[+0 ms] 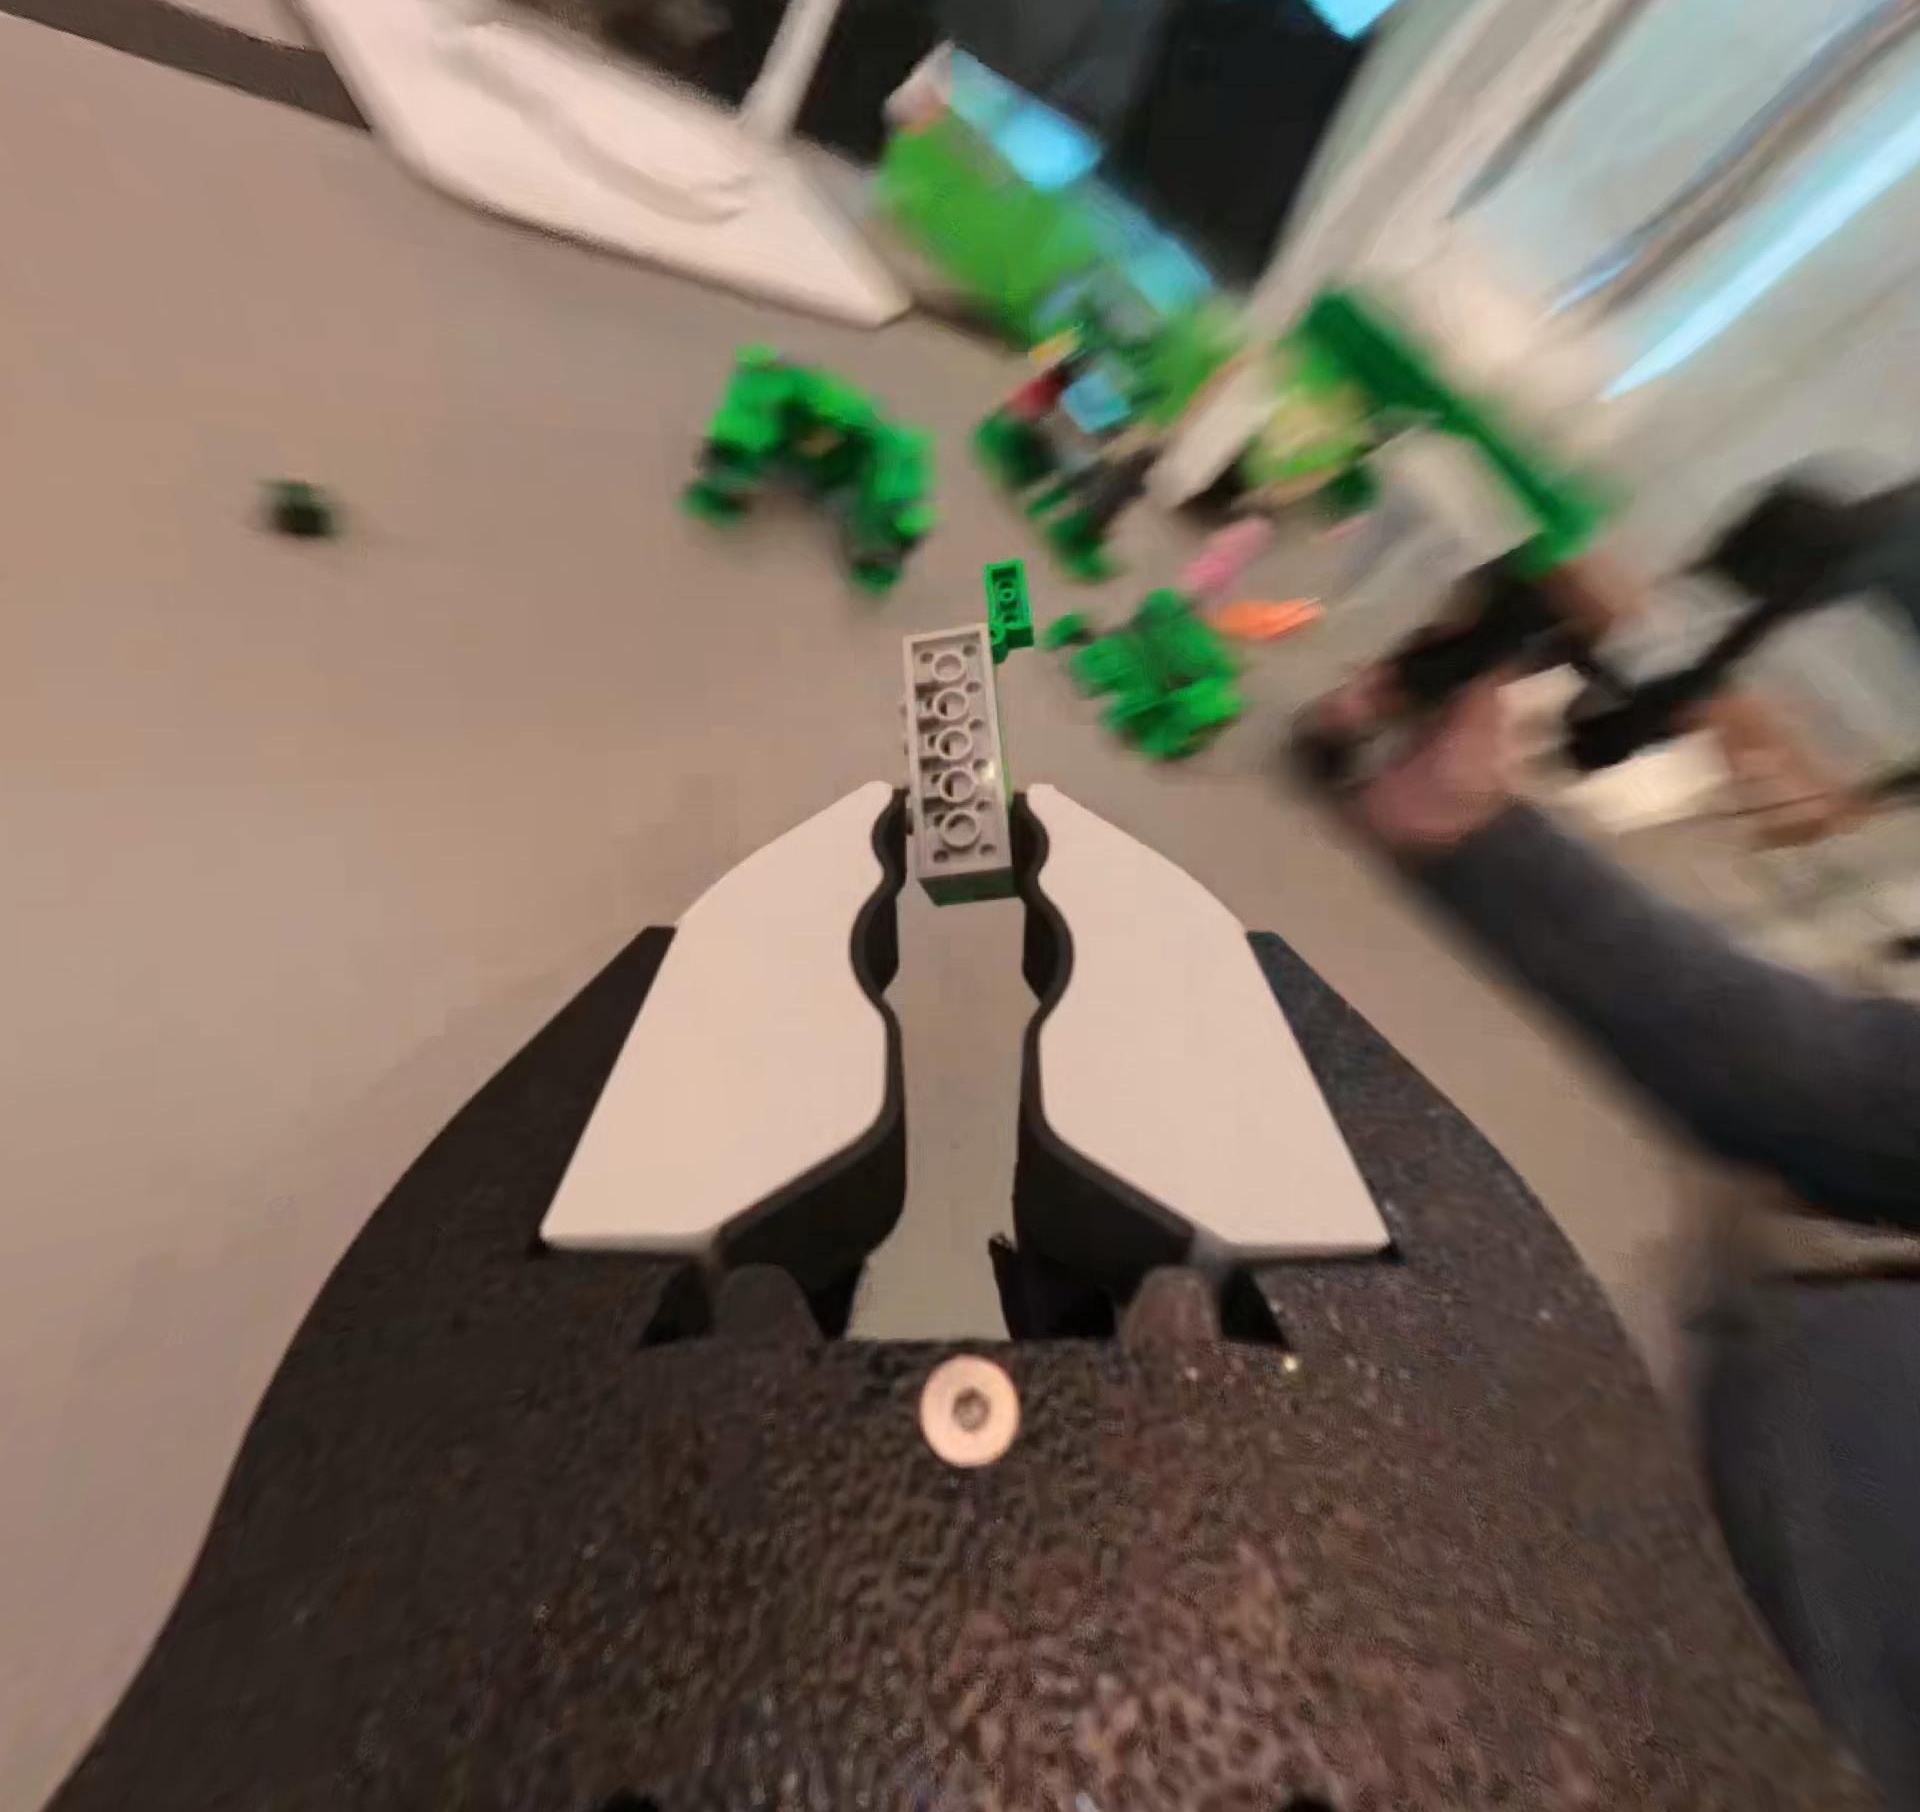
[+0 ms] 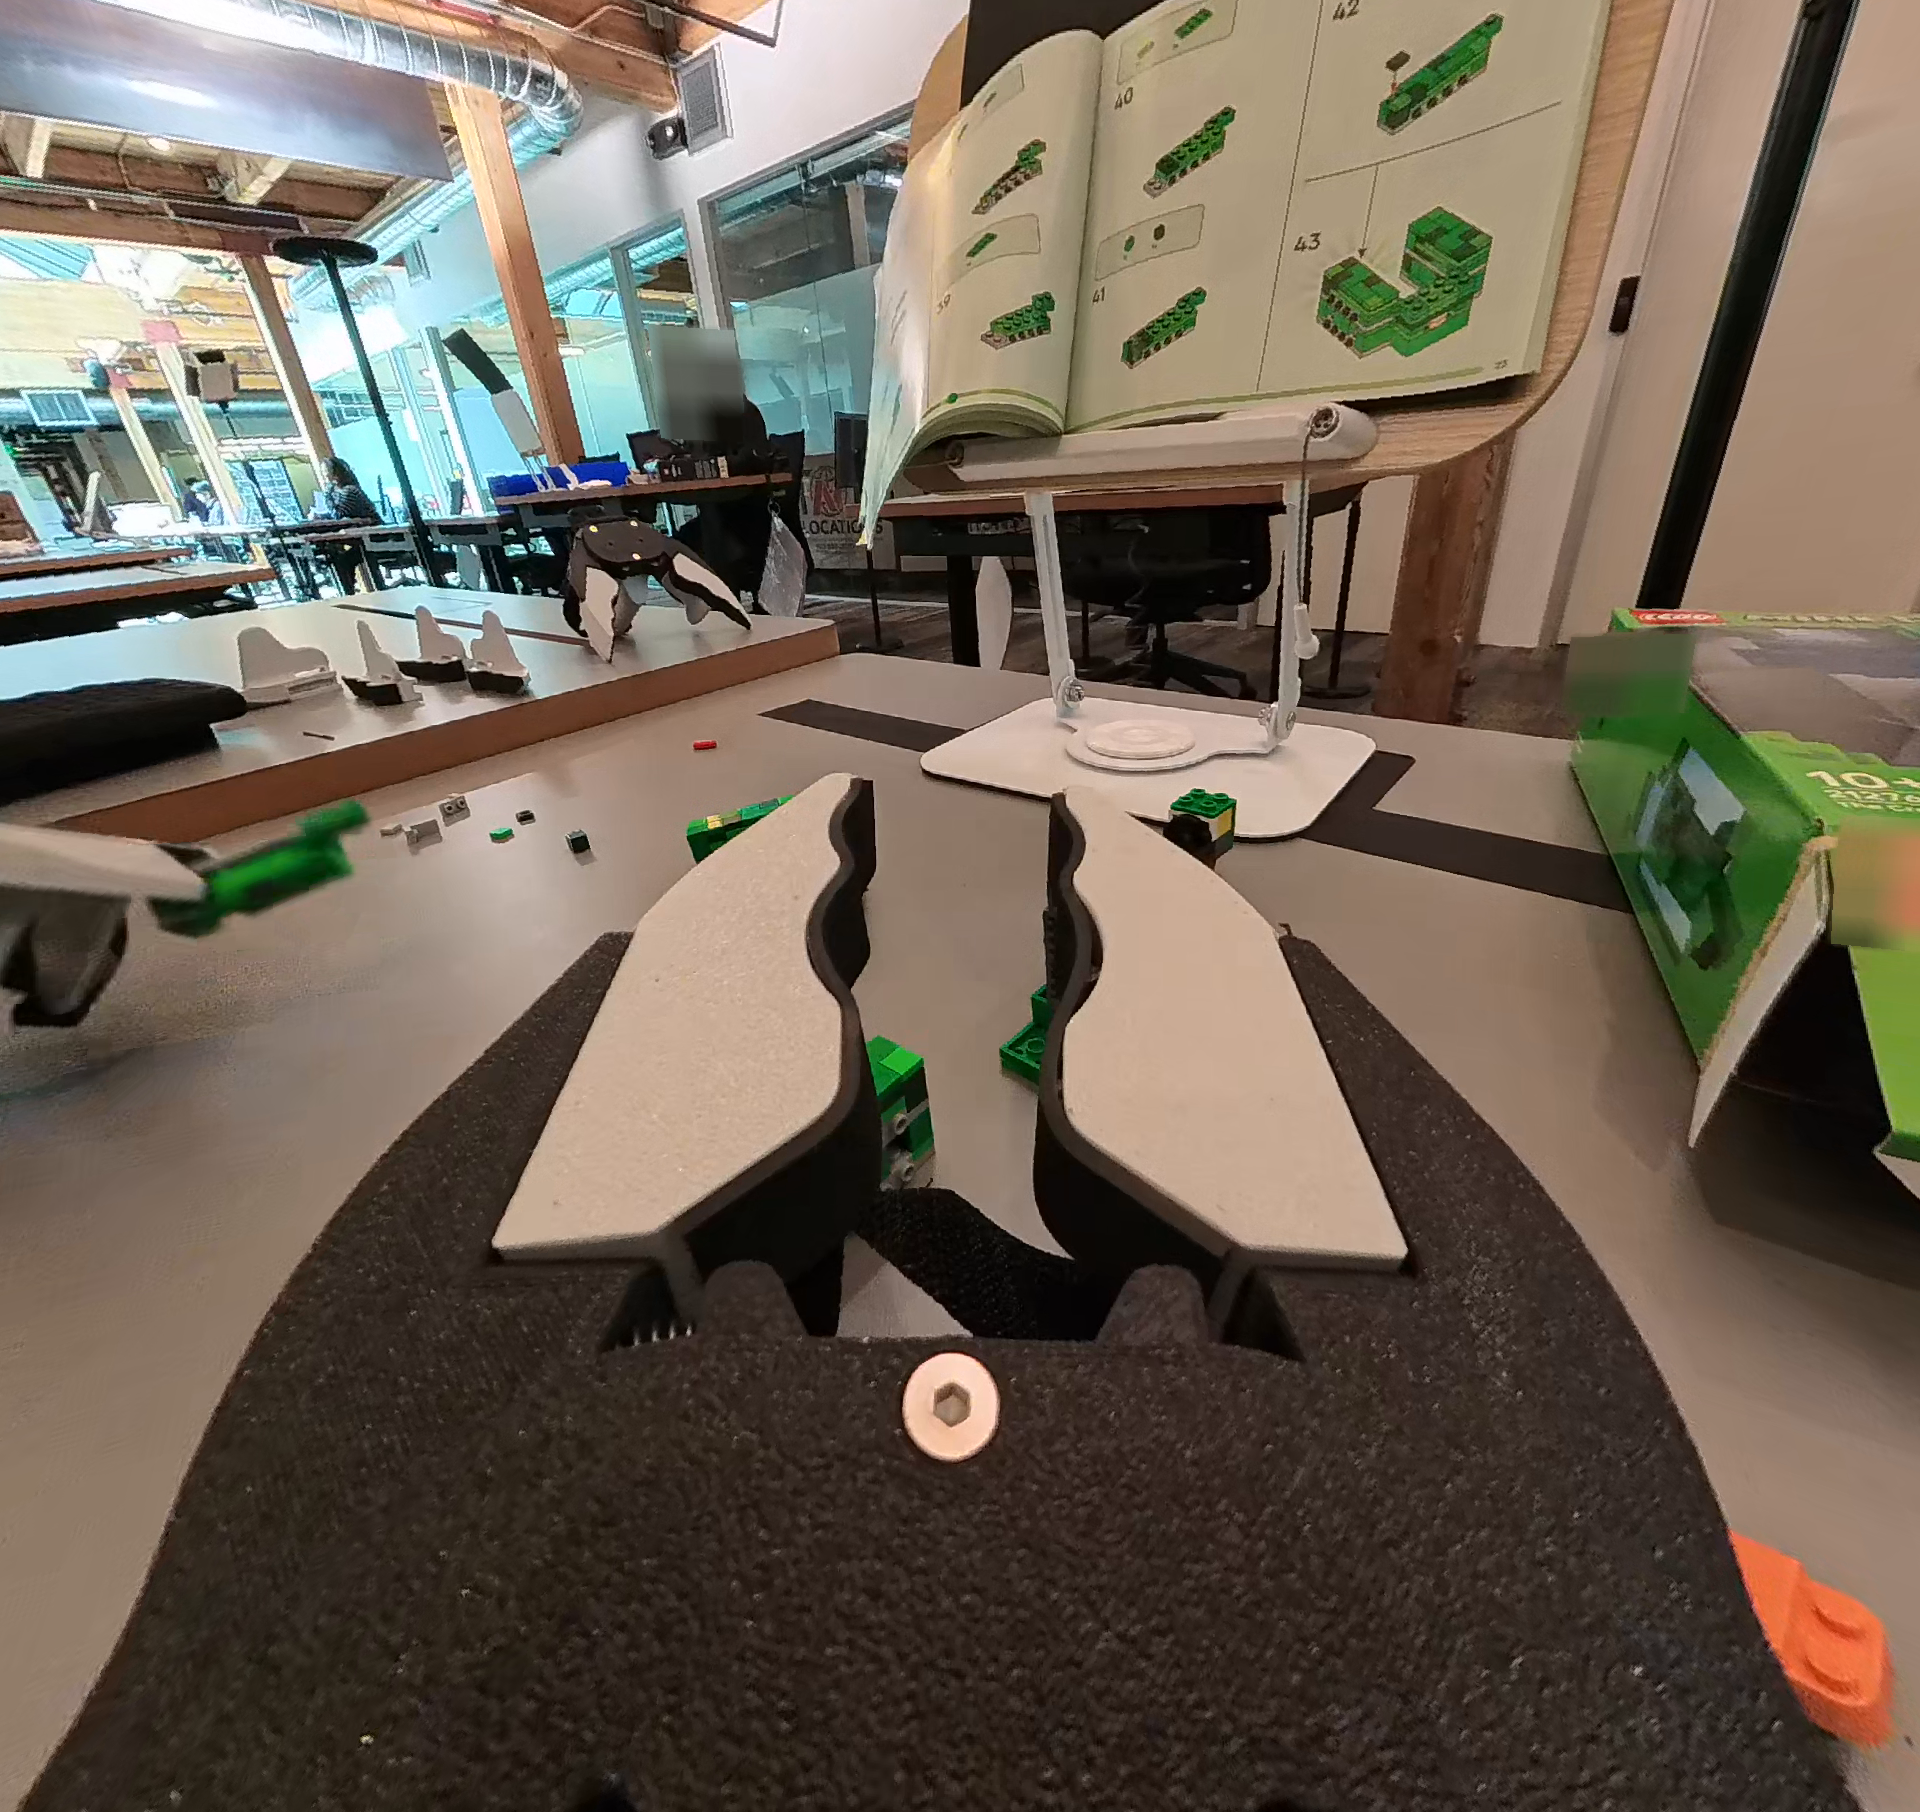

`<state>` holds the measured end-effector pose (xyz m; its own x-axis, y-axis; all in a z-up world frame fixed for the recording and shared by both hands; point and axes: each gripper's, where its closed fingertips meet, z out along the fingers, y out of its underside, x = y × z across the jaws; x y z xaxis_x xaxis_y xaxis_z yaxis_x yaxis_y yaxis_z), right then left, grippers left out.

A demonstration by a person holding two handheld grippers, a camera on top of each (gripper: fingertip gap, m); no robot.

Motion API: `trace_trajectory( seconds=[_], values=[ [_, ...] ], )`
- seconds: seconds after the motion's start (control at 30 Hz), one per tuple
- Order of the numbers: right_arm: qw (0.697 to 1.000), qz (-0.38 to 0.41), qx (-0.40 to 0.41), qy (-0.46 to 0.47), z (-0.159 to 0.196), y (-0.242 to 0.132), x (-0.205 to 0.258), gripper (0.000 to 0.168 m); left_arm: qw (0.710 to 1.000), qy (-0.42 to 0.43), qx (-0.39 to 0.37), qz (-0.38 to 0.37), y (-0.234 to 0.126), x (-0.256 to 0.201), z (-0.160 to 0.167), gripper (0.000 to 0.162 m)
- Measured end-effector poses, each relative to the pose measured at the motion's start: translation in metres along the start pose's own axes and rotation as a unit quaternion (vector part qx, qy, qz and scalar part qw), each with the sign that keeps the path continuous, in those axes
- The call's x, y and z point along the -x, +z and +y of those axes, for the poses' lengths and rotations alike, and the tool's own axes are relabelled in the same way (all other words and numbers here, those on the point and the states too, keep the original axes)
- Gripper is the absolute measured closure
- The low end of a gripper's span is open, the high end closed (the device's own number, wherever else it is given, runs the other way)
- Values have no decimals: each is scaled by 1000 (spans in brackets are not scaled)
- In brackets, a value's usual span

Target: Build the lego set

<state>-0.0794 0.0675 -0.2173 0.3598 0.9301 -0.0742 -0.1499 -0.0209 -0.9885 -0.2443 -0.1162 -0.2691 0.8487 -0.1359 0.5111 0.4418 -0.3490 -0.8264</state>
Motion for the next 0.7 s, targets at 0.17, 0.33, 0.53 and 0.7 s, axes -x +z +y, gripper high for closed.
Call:
trace_trajectory(
  seconds=[0.17, 0.33, 0.53, 0.7],
  values=[
    [1000, 0, 0, 0, 0, 0, 0, 137, 982, -122, -64, 132, -8, -18, -16, 143],
    [1000, -2, 1, -3, 0, 0, 1, 137, 984, -105, -49, 135, -7, -24, -14, 143],
    [1000, -3, 0, -6, 0, 0, 2, 137, 983, -104, -50, 143, -8, -28, -17, 143],
    [1000, -9, -2, -10, -1, 0, 5, 137, 981, -99, -49, 158, -7, -36, -18, 143]
  ],
)
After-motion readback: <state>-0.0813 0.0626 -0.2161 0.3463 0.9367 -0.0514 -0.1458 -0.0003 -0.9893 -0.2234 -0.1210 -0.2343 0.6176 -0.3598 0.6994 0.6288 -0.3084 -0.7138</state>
